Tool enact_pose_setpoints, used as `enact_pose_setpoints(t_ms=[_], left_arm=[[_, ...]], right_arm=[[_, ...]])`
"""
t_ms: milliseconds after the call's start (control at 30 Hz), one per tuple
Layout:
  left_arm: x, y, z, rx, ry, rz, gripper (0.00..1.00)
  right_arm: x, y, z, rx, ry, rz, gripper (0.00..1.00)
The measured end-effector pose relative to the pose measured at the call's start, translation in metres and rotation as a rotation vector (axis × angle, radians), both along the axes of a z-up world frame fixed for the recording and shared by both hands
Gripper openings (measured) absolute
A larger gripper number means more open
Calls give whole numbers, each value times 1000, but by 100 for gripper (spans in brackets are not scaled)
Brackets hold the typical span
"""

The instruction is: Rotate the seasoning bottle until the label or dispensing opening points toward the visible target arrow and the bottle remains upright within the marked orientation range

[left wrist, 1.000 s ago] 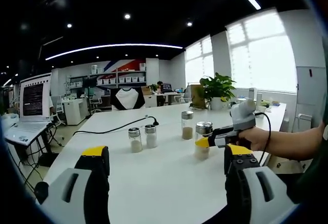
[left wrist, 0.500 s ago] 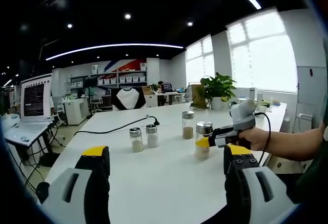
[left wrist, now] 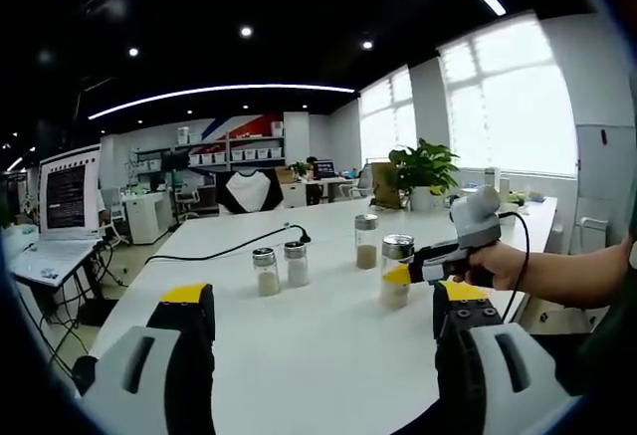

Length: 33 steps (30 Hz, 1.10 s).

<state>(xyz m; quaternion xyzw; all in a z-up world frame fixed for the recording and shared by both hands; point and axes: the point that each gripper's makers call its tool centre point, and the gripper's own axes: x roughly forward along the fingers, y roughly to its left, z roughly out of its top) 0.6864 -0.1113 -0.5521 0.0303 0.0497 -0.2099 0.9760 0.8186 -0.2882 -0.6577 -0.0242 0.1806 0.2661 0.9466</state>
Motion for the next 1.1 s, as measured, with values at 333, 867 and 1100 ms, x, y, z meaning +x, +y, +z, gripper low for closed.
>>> enact_pose_setpoints(t_ms=[333,867,1100], left_arm=[[1,-3,-3,2,3,-9,96],[5,-12,-8,-10,10,-28,96],[7,-16,-11,-13,15,-38,96]], right_arm=[[-13,-16,4,-2,-7,5,46],[-35,-49,19,-6,-54,-2,46],[-42,-63,25,4,-65,-29,45]])
